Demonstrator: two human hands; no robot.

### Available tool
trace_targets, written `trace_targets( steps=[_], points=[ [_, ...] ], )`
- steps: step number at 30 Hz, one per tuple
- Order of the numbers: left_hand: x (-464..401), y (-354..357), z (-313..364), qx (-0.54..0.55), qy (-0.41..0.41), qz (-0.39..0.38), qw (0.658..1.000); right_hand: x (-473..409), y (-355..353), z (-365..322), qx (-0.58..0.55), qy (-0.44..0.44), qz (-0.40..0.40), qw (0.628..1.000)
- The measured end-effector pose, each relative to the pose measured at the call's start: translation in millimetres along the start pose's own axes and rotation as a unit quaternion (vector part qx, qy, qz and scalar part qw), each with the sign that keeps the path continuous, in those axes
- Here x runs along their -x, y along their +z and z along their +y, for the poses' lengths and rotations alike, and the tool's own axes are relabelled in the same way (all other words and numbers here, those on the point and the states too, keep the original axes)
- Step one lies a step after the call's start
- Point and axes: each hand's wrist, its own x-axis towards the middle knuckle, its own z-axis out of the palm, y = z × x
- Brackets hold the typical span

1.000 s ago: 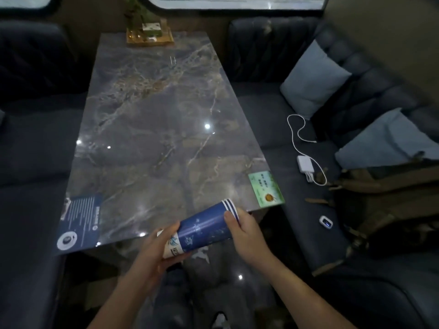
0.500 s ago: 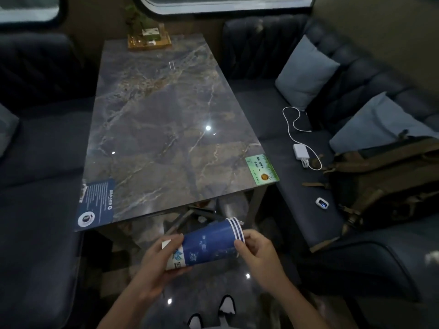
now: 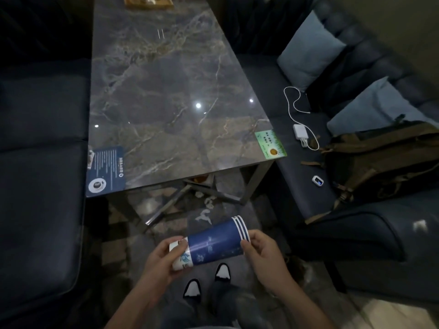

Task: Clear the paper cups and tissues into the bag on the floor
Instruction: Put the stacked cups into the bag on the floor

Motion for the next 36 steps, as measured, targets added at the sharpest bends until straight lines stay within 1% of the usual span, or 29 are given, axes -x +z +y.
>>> trace_targets(
  steps=[5,9,13,16,20,23,30,32,36],
  points=[
    [4.3,-3.7,-6.7,0.002,0.004,-0.009,1.000,5.5,0.0,1.1,0.003,-0.003,0.001,1.000],
    [7.2,8.3,-4.5,0.002,0.017,-0.008,1.000,5.7,-12.2,5.4,0.002,-0.002,0.018,1.000],
    [10.3,31.1,-4.3,-0.018,0.029,0.004,0.999,9.7,-40.3,9.4,0.005,0.003,0.022,1.000],
    [11.7,59.2,-12.5,-0.046,0.019,0.004,0.999,20.3,-69.7,19.7,-0.004,0.013,0.048,0.999],
    [12.1,104.6,-40.0,-0.082,0.004,-0.012,0.997,42.9,-109.7,52.5,-0.020,0.055,0.106,0.993],
    [10.8,137.5,-65.5,-0.125,0.002,-0.006,0.992,66.7,-138.3,77.4,-0.037,0.079,0.137,0.987],
    [4.3,200.4,-129.0,-0.241,-0.055,-0.044,0.968,119.6,-204.0,142.8,0.062,0.120,0.165,0.977],
    [4.0,216.5,-144.5,-0.269,-0.062,-0.051,0.960,130.5,-216.0,161.5,0.072,0.139,0.180,0.971],
    [-3.1,244.9,-170.4,-0.329,-0.070,-0.039,0.941,136.7,-233.2,192.9,0.077,0.191,0.199,0.958]
  ],
)
